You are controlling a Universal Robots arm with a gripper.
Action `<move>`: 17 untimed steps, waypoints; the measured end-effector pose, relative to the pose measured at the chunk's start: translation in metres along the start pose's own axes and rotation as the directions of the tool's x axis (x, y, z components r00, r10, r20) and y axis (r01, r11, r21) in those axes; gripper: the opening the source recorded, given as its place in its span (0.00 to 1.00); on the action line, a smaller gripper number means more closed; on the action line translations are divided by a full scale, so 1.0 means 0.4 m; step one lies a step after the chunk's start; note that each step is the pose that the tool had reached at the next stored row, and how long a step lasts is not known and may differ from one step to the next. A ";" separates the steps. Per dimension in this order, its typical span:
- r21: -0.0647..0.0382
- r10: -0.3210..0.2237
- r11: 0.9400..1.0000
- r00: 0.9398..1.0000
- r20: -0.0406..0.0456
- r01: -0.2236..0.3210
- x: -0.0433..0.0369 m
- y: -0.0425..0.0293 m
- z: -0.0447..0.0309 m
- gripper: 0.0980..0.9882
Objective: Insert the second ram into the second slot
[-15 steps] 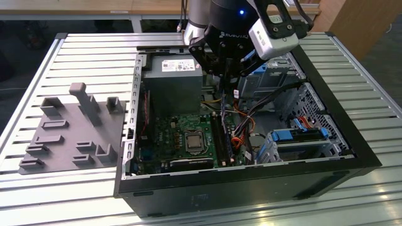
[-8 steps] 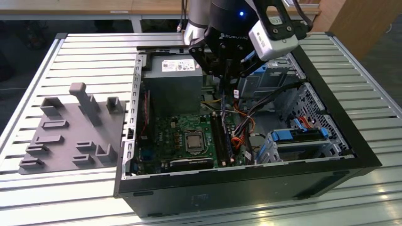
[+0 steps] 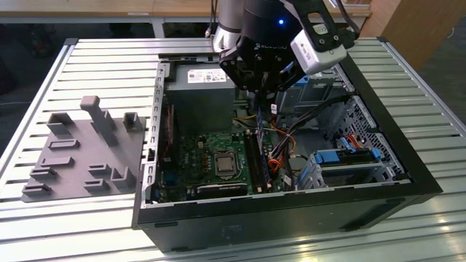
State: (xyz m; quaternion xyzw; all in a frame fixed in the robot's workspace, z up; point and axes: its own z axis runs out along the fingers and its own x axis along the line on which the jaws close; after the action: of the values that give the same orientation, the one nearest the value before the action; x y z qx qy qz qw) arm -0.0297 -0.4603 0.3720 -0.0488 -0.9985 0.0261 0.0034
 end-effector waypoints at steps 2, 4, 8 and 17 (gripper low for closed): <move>-0.017 -0.002 1.000 1.000 -0.002 0.002 0.000 0.000 0.004 0.04; -0.038 -0.006 0.999 1.000 -0.003 0.006 0.000 0.000 0.006 0.04; -0.051 -0.020 0.999 1.000 -0.003 0.019 0.000 0.001 0.010 0.04; -0.051 -0.027 0.998 1.000 0.000 0.027 0.001 0.001 0.021 0.04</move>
State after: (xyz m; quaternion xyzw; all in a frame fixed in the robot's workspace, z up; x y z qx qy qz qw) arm -0.0303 -0.4602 0.3638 -0.0355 -0.9994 0.0003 0.0029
